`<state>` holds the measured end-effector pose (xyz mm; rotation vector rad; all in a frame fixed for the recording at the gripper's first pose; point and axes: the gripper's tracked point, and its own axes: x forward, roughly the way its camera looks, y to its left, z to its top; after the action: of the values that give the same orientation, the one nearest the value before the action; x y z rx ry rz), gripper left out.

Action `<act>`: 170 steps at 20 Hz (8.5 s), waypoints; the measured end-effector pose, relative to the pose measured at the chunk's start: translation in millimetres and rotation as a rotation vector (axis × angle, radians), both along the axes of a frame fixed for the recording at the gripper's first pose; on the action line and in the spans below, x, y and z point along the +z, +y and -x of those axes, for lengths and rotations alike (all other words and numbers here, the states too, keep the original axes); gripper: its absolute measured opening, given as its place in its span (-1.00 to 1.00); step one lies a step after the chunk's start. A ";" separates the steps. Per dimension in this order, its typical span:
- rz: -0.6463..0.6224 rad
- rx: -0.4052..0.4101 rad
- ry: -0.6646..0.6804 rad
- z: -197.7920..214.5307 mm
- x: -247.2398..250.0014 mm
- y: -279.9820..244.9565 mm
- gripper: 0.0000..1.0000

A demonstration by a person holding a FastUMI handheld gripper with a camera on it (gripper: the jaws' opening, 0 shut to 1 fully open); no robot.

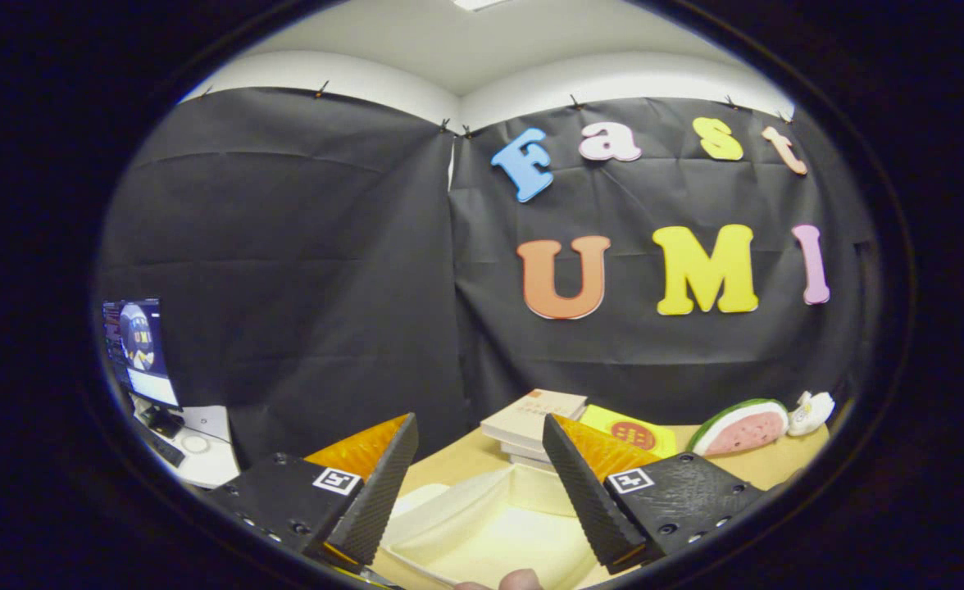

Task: Open the storage box then place both shoes into the box .Put the left shoe in first, then the right shoe, with the right side of both shoes facing outward in a uniform manner.

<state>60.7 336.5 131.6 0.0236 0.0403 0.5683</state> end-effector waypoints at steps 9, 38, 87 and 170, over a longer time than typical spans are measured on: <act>0.042 -0.219 -0.005 -9.2 -26.8 -186.9 0.87; 0.123 -0.445 0.807 -72.8 -314.7 -376.1 -0.02; -0.374 -0.315 0.723 -55.5 -133.0 -24.1 -0.99; 0.095 -0.482 0.924 -70.4 -328.2 -568.6 -0.60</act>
<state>131.2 -232.2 -196.6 0.1971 0.9367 0.0336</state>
